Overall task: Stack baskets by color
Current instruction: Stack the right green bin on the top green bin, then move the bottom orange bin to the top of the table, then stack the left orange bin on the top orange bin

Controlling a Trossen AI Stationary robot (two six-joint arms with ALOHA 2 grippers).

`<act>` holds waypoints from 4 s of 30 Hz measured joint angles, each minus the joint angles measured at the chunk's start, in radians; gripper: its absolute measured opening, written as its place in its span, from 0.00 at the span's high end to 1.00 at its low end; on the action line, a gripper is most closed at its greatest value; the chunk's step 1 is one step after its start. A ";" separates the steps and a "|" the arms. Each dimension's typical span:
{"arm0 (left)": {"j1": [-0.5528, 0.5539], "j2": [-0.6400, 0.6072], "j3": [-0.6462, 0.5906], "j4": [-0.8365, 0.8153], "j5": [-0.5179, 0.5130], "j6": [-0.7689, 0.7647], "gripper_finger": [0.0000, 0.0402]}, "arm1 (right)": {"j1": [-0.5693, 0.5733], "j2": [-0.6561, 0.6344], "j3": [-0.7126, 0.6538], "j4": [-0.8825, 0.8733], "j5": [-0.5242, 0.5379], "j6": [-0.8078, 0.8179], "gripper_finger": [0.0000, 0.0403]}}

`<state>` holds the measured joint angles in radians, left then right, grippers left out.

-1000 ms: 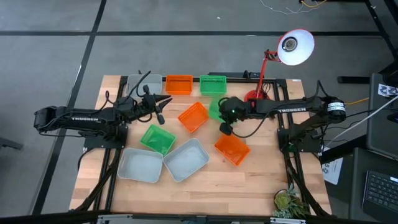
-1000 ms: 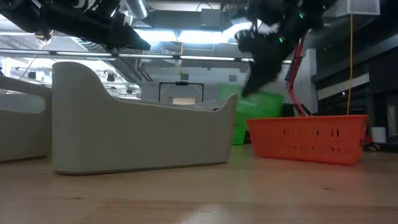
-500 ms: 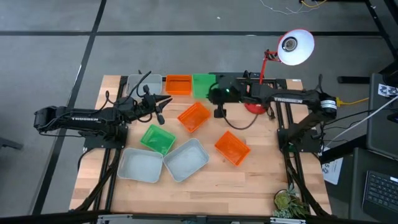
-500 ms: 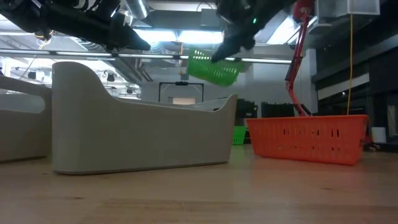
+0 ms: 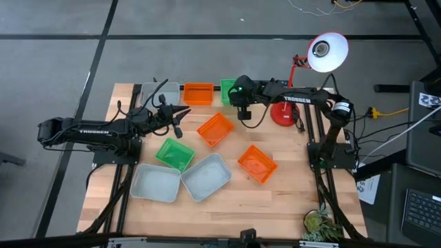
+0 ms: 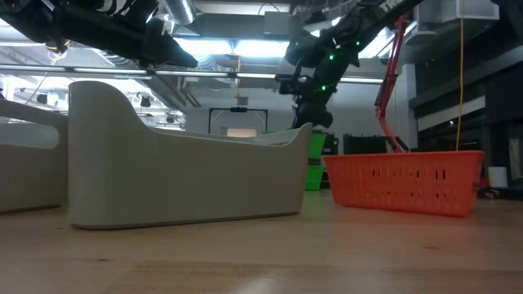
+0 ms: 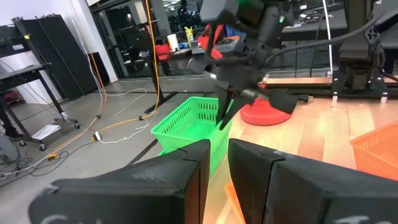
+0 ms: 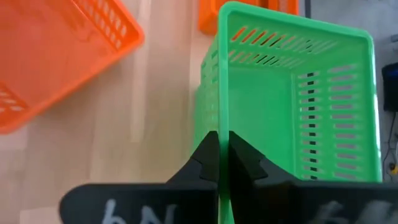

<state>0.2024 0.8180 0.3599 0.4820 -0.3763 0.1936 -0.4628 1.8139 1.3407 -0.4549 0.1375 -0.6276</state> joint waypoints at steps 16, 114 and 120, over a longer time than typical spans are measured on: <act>0.000 0.000 0.000 0.000 0.000 0.000 0.87 | -0.038 0.036 -0.005 0.042 -0.029 -0.010 0.99; 0.000 0.000 0.000 -0.047 0.000 0.000 0.87 | 0.292 0.094 -0.056 -0.066 0.036 0.814 0.79; 0.000 0.000 0.000 -0.047 0.000 -0.001 0.87 | 0.248 0.094 -0.056 0.219 0.016 0.764 0.79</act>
<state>0.2028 0.8185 0.3599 0.4347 -0.3764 0.1926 -0.2147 1.9079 1.2848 -0.2361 0.1537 0.1361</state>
